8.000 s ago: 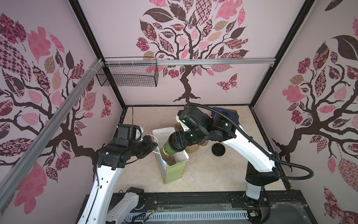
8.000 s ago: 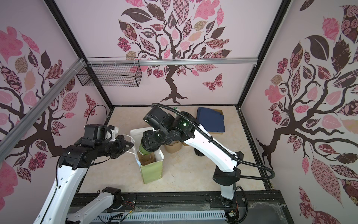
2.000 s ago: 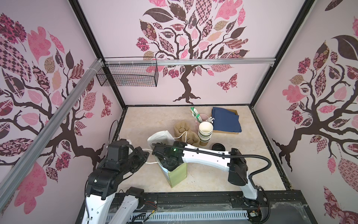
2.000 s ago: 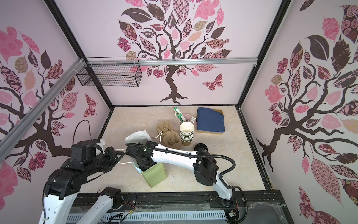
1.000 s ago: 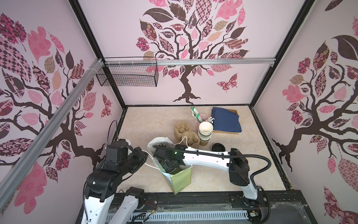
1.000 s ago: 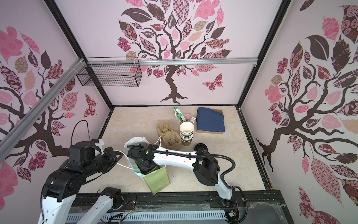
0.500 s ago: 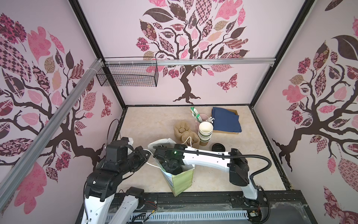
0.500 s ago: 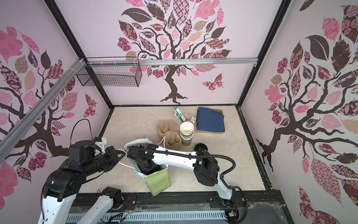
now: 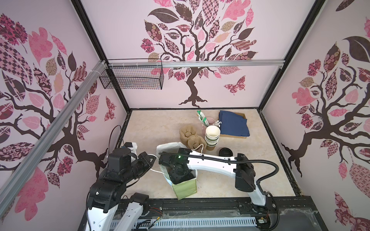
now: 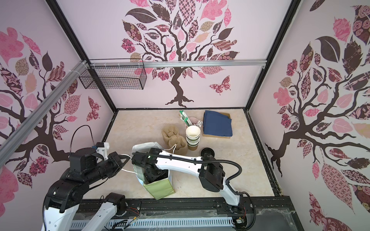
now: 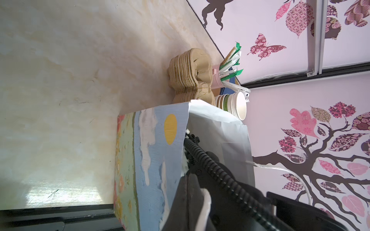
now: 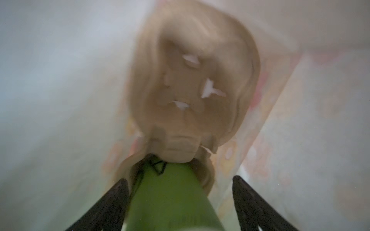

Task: Pack a coffee takeout order
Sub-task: Place the coffee cup in the cup tray, then shake the takeout bag at the center of the table.

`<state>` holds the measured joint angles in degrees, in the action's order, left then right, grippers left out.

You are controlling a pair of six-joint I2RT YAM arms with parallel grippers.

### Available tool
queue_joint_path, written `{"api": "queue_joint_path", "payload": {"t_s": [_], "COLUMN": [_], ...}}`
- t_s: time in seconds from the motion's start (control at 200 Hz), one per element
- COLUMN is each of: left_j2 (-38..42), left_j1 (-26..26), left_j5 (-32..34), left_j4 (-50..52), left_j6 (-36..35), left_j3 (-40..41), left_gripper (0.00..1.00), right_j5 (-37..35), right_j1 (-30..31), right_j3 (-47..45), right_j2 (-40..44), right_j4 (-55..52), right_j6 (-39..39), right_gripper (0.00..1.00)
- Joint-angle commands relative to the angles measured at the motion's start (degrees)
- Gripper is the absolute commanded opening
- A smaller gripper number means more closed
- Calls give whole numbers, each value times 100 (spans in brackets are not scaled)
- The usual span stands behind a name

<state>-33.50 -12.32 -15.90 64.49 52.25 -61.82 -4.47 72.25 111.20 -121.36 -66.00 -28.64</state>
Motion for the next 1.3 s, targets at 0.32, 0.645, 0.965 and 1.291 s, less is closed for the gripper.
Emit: {"api": "queue_joint_path", "payload": {"t_s": [0.32, 0.645, 0.965, 1.291], "left_j2": [142, 255, 282, 256], "left_j1": [-1, -8, -12, -13], "left_j5": [-27, -53, 17, 169], "left_j4": [-741, -826, -647, -442], "left_j6": [-192, -355, -396, -426], "left_j3": [405, 687, 610, 403], "left_gripper": [0, 0, 0, 0], "right_j5": [-53, -294, 119, -158], "right_j1": [-241, -452, -738, -769], "right_j3": [1589, 2777, 3995, 1457], "right_j2": [-42, -56, 316, 1162], "right_j4": [-786, -1240, -1579, -873], "right_j6": [-87, -198, -588, -845], "right_gripper": [96, 97, 93, 85]}}
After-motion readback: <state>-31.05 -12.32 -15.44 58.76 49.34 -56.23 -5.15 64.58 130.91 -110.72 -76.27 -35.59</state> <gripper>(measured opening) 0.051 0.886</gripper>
